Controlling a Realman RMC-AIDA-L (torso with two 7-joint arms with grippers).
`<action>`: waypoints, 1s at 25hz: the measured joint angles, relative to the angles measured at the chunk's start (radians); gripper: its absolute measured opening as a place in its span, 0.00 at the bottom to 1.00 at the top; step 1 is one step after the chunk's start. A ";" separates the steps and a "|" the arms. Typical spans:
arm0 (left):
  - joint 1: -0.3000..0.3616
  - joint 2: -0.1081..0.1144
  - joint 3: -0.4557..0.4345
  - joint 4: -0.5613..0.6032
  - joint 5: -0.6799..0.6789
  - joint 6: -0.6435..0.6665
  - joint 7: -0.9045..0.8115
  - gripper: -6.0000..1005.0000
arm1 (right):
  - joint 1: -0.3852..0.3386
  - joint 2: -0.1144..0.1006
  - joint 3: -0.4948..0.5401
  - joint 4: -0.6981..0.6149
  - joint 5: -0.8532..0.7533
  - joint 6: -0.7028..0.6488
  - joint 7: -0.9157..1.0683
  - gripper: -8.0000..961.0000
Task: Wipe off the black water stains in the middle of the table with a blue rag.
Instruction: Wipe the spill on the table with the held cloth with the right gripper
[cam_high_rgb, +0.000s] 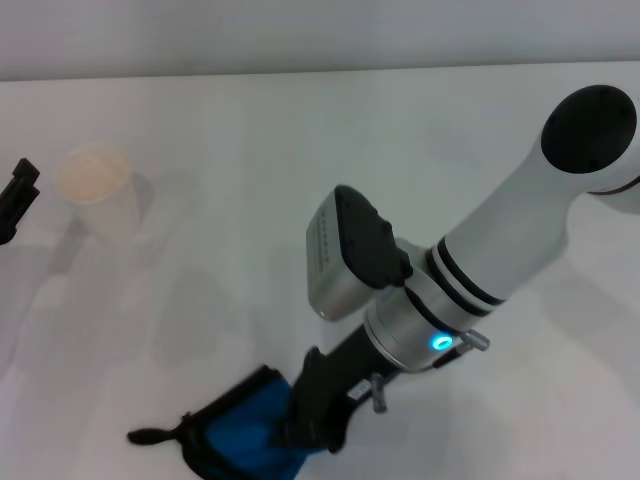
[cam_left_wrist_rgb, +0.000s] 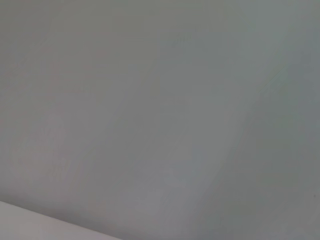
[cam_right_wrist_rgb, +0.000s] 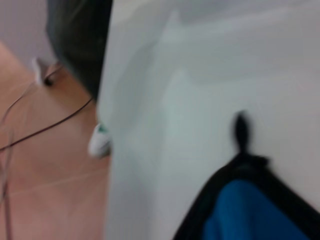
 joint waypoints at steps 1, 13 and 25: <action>0.000 0.000 0.000 0.000 0.000 0.000 0.000 0.86 | -0.003 0.000 0.003 0.001 0.006 -0.021 -0.005 0.07; 0.001 0.001 -0.002 0.001 -0.027 0.012 -0.002 0.86 | -0.031 -0.015 0.177 0.049 -0.016 -0.156 -0.048 0.09; 0.004 0.002 -0.001 0.000 -0.028 0.014 -0.003 0.86 | -0.066 -0.021 0.582 0.060 -0.299 -0.152 -0.039 0.11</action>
